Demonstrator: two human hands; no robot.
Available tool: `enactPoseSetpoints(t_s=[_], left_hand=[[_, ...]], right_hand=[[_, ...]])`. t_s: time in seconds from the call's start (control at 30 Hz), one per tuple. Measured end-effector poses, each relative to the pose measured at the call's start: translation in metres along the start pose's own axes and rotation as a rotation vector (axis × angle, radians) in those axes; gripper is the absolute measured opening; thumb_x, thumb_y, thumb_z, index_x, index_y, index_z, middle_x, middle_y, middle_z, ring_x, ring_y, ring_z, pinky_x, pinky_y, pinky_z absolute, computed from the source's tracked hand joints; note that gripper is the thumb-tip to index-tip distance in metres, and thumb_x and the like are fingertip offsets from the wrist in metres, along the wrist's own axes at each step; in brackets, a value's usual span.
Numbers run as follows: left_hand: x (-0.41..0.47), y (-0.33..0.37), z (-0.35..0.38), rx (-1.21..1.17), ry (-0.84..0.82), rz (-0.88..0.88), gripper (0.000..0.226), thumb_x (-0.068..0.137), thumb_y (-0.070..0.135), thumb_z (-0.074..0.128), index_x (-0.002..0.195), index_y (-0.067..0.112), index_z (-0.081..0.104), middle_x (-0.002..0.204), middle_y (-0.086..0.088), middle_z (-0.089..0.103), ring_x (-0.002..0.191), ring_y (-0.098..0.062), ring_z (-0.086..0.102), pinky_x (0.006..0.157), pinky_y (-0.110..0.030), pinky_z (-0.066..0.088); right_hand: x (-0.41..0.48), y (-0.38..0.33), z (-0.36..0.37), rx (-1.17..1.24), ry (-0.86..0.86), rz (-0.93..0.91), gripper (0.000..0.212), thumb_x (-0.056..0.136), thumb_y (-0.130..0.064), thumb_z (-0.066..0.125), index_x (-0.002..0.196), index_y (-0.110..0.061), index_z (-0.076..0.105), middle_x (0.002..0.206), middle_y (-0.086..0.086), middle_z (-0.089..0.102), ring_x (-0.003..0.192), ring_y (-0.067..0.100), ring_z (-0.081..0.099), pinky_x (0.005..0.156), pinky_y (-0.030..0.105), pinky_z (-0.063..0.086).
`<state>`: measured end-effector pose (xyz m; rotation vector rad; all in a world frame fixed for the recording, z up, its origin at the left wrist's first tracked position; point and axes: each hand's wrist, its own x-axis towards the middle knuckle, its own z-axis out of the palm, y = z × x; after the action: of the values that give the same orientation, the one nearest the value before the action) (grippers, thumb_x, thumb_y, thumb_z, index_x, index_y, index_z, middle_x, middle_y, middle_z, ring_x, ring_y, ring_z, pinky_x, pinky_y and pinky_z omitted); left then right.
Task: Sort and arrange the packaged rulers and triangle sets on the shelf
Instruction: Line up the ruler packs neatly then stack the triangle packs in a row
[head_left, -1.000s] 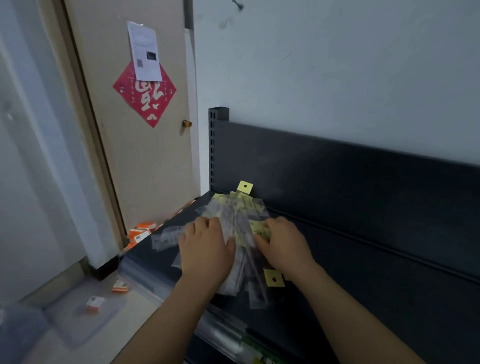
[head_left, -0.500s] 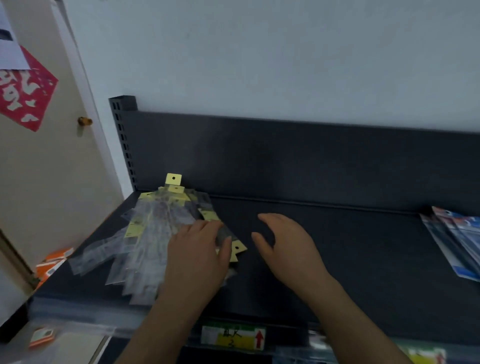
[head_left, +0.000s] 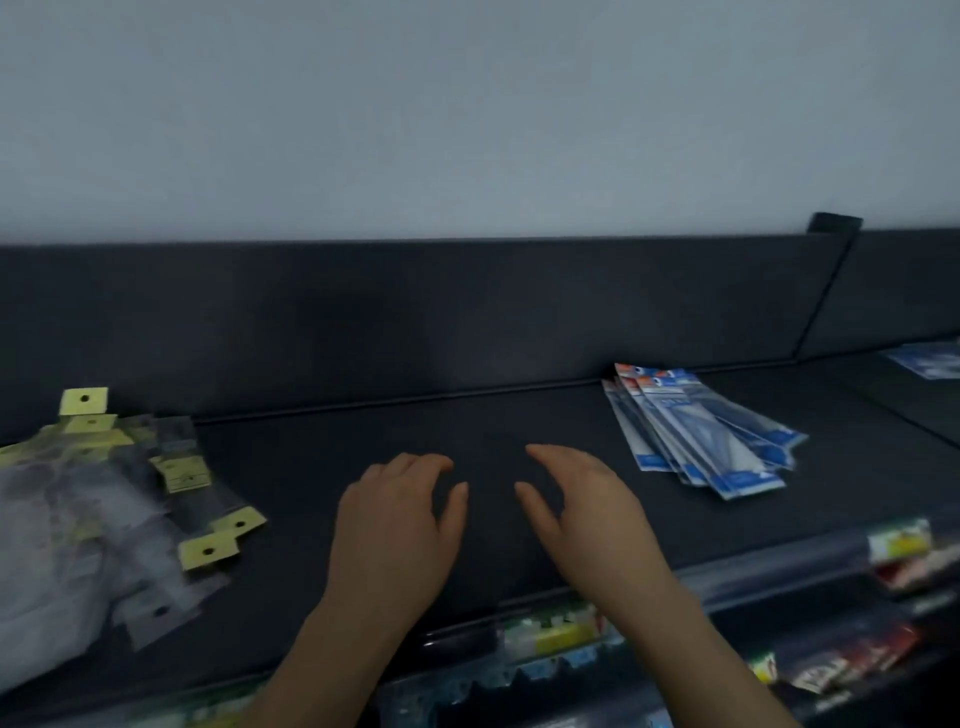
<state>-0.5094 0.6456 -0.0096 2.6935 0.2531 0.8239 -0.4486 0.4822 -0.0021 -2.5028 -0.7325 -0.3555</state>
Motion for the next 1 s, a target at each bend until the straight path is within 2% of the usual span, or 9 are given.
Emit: enactPoseSetpoints(t_s=[0.17, 0.37, 0.47, 0.6, 0.77, 1.0], left_hand=[[0.012, 0.092, 0.038, -0.112, -0.037, 0.069, 0.026, 0.088, 0.034, 0.063, 0.109, 0.02, 0.069, 0.1, 0.003, 0.07, 0.087, -0.02, 0.063, 0.077, -0.034, 0.05], [0.026, 0.206, 0.1, -0.218, -0.054, 0.184, 0.025, 0.086, 0.036, 0.057, 0.101, 0.021, 0.07, 0.091, 0.002, 0.07, 0.08, -0.024, 0.063, 0.071, -0.038, 0.052], [0.031, 0.256, 0.129, -0.265, -0.123, 0.241, 0.025, 0.091, 0.036, 0.056, 0.11, 0.022, 0.068, 0.101, 0.003, 0.069, 0.093, -0.022, 0.061, 0.081, -0.039, 0.05], [0.05, 0.315, 0.162, -0.314, -0.177, 0.321, 0.027, 0.094, 0.038, 0.049, 0.112, 0.024, 0.063, 0.101, 0.005, 0.065, 0.096, -0.018, 0.057, 0.083, -0.036, 0.046], [0.087, 0.385, 0.205, -0.308, -0.242, 0.422, 0.033, 0.096, 0.041, 0.044, 0.123, 0.026, 0.058, 0.112, 0.006, 0.063, 0.1, -0.016, 0.055, 0.086, -0.033, 0.045], [0.156, 0.465, 0.27, -0.248, -0.329, 0.54, 0.03, 0.097, 0.039, 0.043, 0.118, 0.024, 0.058, 0.11, 0.005, 0.063, 0.101, -0.017, 0.056, 0.085, -0.034, 0.046]], right_hand=[[-0.021, 0.083, -0.052, -0.051, 0.035, 0.104, 0.046, 0.096, -0.04, 0.05, 0.139, -0.022, 0.047, 0.136, -0.005, 0.054, 0.125, 0.012, 0.047, 0.104, 0.024, 0.036], [-0.05, 0.187, -0.113, -0.116, 0.116, 0.22, 0.043, 0.094, -0.036, 0.054, 0.131, -0.014, 0.056, 0.124, 0.003, 0.063, 0.116, 0.021, 0.056, 0.099, 0.032, 0.043], [-0.063, 0.232, -0.139, -0.143, 0.145, 0.276, 0.043, 0.094, -0.035, 0.056, 0.132, -0.015, 0.056, 0.129, 0.002, 0.061, 0.119, 0.02, 0.055, 0.101, 0.03, 0.041], [-0.072, 0.287, -0.169, -0.16, 0.164, 0.35, 0.045, 0.095, -0.037, 0.053, 0.136, -0.018, 0.051, 0.134, -0.002, 0.056, 0.124, 0.015, 0.05, 0.101, 0.025, 0.039], [-0.069, 0.351, -0.201, -0.198, 0.203, 0.437, 0.046, 0.095, -0.037, 0.053, 0.137, -0.018, 0.05, 0.135, -0.002, 0.056, 0.125, 0.015, 0.049, 0.101, 0.025, 0.039], [-0.03, 0.443, -0.232, -0.247, 0.229, 0.523, 0.044, 0.094, -0.035, 0.055, 0.135, -0.017, 0.052, 0.132, 0.001, 0.058, 0.118, 0.018, 0.054, 0.097, 0.027, 0.043]])
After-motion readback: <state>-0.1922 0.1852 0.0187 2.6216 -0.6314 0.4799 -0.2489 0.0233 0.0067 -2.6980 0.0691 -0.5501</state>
